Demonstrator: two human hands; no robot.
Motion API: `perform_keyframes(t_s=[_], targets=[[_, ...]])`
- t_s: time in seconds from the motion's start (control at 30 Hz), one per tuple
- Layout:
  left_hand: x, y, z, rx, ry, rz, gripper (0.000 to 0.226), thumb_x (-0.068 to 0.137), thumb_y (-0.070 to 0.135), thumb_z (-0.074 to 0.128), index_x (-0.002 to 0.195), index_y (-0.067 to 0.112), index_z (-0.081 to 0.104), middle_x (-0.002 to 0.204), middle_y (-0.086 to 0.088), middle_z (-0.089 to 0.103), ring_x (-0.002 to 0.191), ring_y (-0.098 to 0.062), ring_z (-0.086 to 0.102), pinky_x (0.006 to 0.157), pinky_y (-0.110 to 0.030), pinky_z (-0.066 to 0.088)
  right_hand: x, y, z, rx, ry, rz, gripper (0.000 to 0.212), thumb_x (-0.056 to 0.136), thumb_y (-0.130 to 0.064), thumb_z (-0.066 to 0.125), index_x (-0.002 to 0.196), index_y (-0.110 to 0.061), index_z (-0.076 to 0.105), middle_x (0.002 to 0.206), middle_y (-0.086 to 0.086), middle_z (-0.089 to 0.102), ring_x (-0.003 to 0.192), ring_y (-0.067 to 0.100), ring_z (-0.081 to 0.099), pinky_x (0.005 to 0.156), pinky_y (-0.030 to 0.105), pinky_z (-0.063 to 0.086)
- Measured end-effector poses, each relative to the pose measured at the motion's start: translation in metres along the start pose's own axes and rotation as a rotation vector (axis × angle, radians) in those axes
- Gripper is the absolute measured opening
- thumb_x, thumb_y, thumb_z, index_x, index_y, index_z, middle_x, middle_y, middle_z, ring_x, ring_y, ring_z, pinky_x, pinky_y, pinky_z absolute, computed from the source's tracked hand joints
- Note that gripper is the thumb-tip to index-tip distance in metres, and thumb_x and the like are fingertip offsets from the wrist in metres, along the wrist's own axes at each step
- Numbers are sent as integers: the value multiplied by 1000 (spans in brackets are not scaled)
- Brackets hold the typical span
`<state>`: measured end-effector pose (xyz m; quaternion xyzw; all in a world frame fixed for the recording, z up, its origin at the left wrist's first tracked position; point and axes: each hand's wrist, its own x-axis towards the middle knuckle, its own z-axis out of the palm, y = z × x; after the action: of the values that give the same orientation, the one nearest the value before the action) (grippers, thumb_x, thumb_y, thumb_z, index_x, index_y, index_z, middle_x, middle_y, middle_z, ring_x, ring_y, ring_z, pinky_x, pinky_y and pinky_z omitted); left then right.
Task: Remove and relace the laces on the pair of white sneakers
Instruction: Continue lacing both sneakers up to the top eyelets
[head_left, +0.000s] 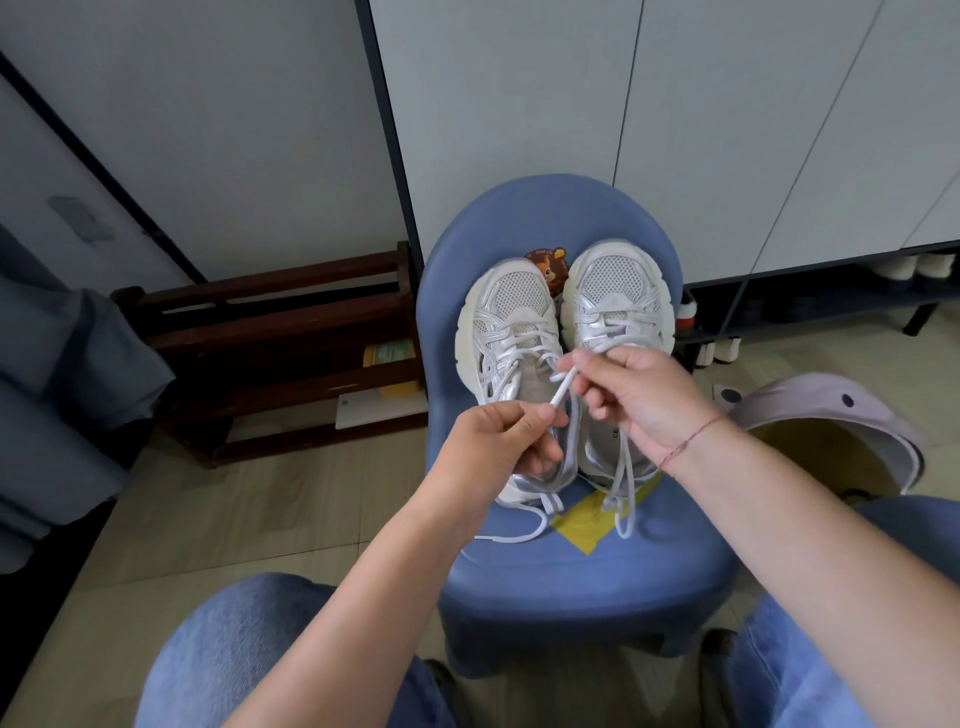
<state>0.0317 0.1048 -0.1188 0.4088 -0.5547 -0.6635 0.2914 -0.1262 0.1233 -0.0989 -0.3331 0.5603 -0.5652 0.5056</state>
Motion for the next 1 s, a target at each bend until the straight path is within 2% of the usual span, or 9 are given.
perform_keyframes(t_s=[0.17,0.27,0.3,0.4,0.5,0.57,0.67,0.8,1.0], targets=[[-1,6,-7,20,-118,-26,18,100,14,54,94,7,70,80,-8,75,68,-18,60,72,-22,54,13,-9,-10,342,142,-30,18,97,-11,50,86,-3,63,56,0,63,45,4,52,45,14,44],[2,13,-13,-121,-107,-10,14,100,10,52,94,7,64,85,-8,76,69,-14,66,74,-23,56,13,-11,-5,450,31,6,11,96,-6,49,93,-1,58,69,10,70,57,11,66,56,19,55],[5,15,-16,-203,-58,7,14,99,9,51,92,8,62,84,-7,76,69,-12,67,75,-22,56,12,-10,-3,395,-33,23,10,95,-4,49,95,0,58,73,11,71,62,14,68,60,22,57],[17,16,-29,-392,156,49,16,97,12,55,85,9,65,81,-2,75,68,-6,67,74,-20,57,5,2,9,5,-148,64,13,94,2,50,100,-1,60,82,11,70,73,18,68,68,25,58],[28,12,-35,-433,328,44,18,95,14,61,80,12,69,75,0,68,54,-2,54,56,-14,48,7,18,21,-217,-144,75,20,94,1,51,110,-2,61,95,10,68,83,15,66,75,24,55],[32,8,-33,-413,401,58,14,94,11,63,81,9,68,69,1,66,52,-3,51,52,-13,46,9,23,26,-241,-156,66,21,94,1,49,107,-8,63,98,9,68,86,14,66,81,26,54],[36,5,-28,-363,447,87,6,89,2,68,84,6,68,66,0,69,57,-6,62,60,-15,53,10,24,28,-215,-181,66,23,95,2,47,103,-11,64,94,6,69,86,15,66,88,33,52],[40,1,-27,-271,442,122,13,85,-7,69,86,6,67,70,-2,72,64,-9,69,68,-19,57,11,22,26,-191,-190,67,24,95,2,47,97,-14,65,93,6,69,84,14,67,84,30,53],[39,1,-27,-5,481,168,16,84,-4,72,81,11,68,69,-2,71,65,-13,66,71,-25,58,11,21,26,-174,-189,73,25,94,2,48,92,-16,65,89,3,70,81,13,67,83,30,54]])
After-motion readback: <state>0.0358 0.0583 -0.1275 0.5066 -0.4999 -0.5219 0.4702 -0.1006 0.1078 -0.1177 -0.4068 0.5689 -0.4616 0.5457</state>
